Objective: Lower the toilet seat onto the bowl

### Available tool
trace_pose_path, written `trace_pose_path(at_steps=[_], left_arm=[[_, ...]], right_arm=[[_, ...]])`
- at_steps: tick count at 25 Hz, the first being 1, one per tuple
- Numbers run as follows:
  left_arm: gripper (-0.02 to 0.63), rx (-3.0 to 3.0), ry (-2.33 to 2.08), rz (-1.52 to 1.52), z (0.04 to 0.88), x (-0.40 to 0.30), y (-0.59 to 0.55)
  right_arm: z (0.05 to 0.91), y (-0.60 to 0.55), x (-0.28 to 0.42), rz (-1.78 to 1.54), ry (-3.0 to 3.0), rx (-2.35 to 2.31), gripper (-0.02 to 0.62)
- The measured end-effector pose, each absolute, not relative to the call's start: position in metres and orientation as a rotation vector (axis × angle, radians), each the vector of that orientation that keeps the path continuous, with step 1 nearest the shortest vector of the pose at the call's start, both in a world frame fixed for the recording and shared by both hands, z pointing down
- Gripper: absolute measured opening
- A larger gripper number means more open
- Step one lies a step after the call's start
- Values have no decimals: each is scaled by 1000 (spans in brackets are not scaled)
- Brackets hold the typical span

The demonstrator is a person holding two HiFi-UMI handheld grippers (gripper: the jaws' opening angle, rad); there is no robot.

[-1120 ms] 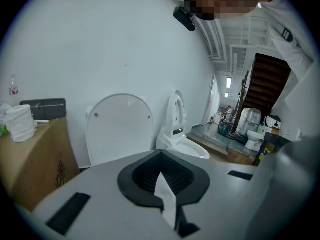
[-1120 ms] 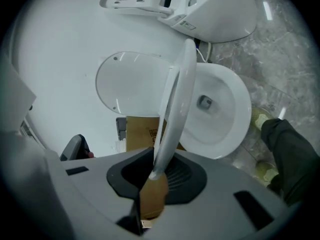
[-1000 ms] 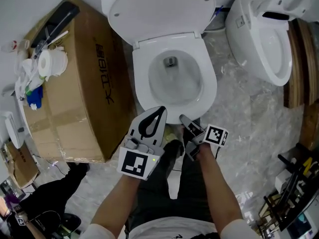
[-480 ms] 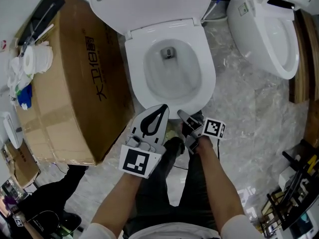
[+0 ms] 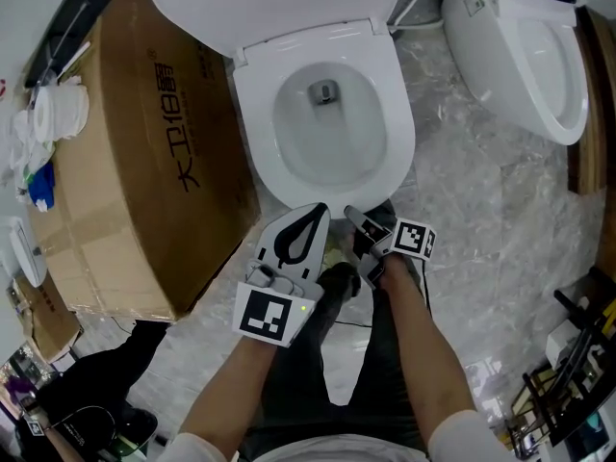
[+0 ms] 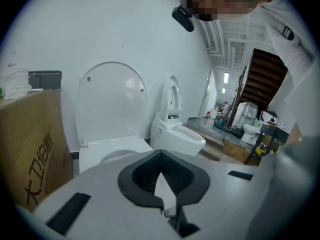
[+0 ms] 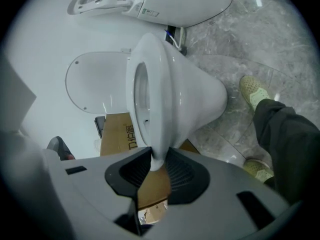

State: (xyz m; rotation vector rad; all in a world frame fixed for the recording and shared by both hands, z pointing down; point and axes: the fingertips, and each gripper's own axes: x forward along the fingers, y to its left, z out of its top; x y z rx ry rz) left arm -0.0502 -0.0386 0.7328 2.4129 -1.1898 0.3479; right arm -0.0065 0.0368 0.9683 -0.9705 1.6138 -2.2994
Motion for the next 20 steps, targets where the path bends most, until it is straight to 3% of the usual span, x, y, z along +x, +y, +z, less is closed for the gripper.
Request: trace_pose_path(at_steps=[13,20], left_arm=[[9,2428,-1164,379,740,-31,-28],[9,2435,-1165,383,703,-29,-22]], right_arm=[[979,49,4,-2323,1673,-1027,95],[912,59,16,-2261,1848,-1022,57]])
